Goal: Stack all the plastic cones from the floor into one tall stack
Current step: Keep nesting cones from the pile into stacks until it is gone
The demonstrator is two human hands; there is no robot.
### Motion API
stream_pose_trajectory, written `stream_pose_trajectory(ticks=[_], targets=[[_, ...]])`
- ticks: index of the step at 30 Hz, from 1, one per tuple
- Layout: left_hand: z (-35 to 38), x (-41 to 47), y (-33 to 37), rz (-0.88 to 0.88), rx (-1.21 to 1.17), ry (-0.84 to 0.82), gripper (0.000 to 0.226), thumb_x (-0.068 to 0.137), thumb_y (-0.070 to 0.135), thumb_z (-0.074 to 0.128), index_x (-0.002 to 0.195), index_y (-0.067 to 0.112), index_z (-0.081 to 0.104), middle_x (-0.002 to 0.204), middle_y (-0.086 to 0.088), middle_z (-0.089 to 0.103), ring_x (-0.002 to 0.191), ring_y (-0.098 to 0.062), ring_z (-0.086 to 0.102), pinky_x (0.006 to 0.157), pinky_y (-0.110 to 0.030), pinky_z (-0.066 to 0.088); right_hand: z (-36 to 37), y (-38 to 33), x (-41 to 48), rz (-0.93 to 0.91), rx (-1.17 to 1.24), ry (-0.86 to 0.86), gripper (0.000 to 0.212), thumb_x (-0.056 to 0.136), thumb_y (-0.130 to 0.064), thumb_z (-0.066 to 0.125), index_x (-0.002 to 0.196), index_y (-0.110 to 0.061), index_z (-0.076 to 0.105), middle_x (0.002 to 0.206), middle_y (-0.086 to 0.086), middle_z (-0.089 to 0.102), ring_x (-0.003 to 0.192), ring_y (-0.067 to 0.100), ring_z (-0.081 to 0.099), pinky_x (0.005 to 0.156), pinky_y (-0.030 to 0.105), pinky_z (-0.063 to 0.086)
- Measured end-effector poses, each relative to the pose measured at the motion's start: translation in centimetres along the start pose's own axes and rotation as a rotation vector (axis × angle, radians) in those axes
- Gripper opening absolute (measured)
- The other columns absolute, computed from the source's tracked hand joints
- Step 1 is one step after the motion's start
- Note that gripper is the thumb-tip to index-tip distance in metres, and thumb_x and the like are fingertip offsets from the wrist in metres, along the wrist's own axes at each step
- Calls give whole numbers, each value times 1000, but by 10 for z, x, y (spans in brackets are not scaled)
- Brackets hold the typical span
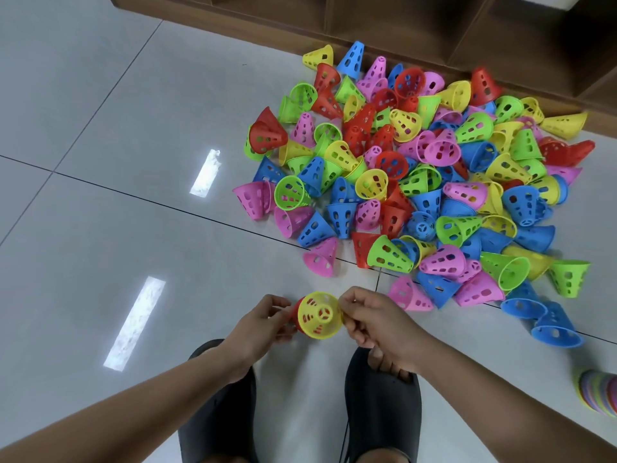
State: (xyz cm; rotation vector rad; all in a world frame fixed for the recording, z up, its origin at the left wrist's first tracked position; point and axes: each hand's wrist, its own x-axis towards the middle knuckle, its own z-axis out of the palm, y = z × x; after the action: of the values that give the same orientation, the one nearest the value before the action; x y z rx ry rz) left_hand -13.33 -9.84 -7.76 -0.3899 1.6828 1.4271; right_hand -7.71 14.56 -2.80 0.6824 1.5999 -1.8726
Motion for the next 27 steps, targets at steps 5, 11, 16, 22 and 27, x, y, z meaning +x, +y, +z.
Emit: stream_pose_trajectory(ticks=[5,11,16,22,27], targets=[[-1,1,12,41,111,-61,25,101,40,70,122,26,66,116,-3,76,104,-20,76,86,-33,60,5,12,4,27,-115,58,23,109,-19,55,94,-2,57,75,10,62,51,15,47,44,25,28],[-9,17,47,194,219,18,13,103,27,67,115,32,69,115,5,72,106,-16,75,91,-37,60,-10,10,13,48,-257,188,9,101,-15,57,97,-14,65,80,8,72,53,22,54,47,27,34],[-3,23,72,238,237,-40,20,105,27,64,118,42,68,116,6,73,107,-14,74,92,-37,58,-36,-8,17,-200,-690,439,9,99,-22,61,96,-31,62,72,-2,67,63,17,63,59,36,52],[13,29,85,238,355,-112,41,101,36,59,132,63,56,120,4,74,113,-25,70,101,-46,57,-65,-24,11,-212,-1418,401,30,98,-26,52,126,-32,61,110,-1,67,92,28,66,72,38,55],[16,37,88,226,380,-117,36,106,35,59,134,56,61,124,13,73,118,-25,66,103,-45,56,-75,-11,8,-80,-1561,210,44,98,-25,53,140,-40,56,120,-4,56,100,25,64,71,35,52]])
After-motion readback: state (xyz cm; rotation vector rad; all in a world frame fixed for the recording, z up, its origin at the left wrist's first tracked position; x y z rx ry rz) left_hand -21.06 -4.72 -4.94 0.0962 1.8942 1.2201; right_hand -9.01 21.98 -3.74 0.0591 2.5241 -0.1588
